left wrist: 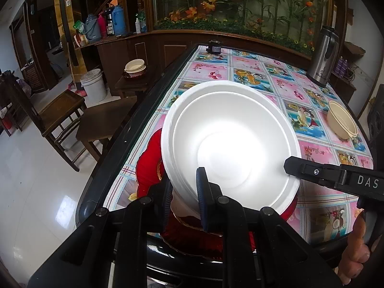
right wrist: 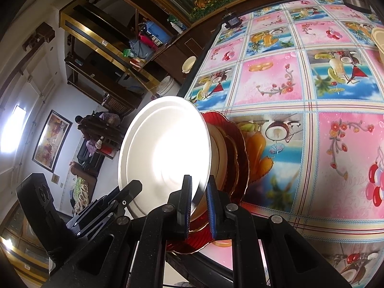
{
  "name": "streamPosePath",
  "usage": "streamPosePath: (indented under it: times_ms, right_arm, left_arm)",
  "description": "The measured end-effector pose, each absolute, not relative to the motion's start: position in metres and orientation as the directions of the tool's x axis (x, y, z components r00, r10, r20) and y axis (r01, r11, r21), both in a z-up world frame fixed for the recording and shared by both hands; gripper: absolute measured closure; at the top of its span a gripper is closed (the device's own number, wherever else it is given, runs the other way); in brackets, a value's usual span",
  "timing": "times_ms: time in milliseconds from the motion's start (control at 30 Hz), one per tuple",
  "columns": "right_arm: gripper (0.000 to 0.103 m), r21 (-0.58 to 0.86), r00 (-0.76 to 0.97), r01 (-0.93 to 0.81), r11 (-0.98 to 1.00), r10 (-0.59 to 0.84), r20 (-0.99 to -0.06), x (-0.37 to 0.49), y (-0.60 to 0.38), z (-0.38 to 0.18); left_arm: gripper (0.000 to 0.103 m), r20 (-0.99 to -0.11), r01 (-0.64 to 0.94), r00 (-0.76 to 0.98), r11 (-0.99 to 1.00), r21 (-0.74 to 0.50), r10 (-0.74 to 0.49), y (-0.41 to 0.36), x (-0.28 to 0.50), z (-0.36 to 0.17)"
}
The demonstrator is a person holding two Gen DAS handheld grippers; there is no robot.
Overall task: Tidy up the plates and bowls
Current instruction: 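Lower the white bowl onto the stack and open the right gripper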
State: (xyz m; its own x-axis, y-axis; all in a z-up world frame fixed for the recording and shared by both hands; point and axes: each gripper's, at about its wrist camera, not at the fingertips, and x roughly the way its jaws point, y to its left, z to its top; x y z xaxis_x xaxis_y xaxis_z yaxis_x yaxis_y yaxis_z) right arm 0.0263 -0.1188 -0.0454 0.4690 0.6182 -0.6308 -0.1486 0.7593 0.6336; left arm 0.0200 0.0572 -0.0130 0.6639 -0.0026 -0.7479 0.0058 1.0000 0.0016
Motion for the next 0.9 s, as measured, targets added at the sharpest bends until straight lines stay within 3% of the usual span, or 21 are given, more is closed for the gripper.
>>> streamPosePath:
  times_ms: [200,333,500,633,900]
  right_arm:
    - [0.088,0.639,0.464,-0.149,0.754,0.624,-0.629,0.028,-0.119,-0.047]
    - [0.081,0.642,0.458,-0.155,0.751,0.631,-0.626,0.029,-0.118,-0.047]
    - [0.08,0.644,0.463,-0.159,0.748,0.633,-0.621,0.029,-0.122,-0.045]
    - [0.08,0.652,0.48,-0.15,0.743,0.632,-0.609,0.028,-0.131,-0.044]
    - [0.074,0.661,0.522,-0.11,0.743,0.609,-0.598,0.025,-0.157,-0.044]
  left_arm:
    - [0.077,-0.748,0.007,0.664,1.0,-0.005,-0.008,0.058,0.02,-0.013]
    - [0.051,-0.739,0.013,0.674,1.0,0.008,-0.003,0.057,0.02,-0.011]
    - [0.044,-0.707,-0.003,0.707,0.999,0.035,0.027,0.057,0.015,-0.003]
    - [0.027,-0.677,-0.027,0.733,0.997,0.066,0.064,0.058,0.011,0.005]
    - [0.021,-0.636,-0.059,0.764,0.993,0.103,0.112,0.056,0.006,0.015]
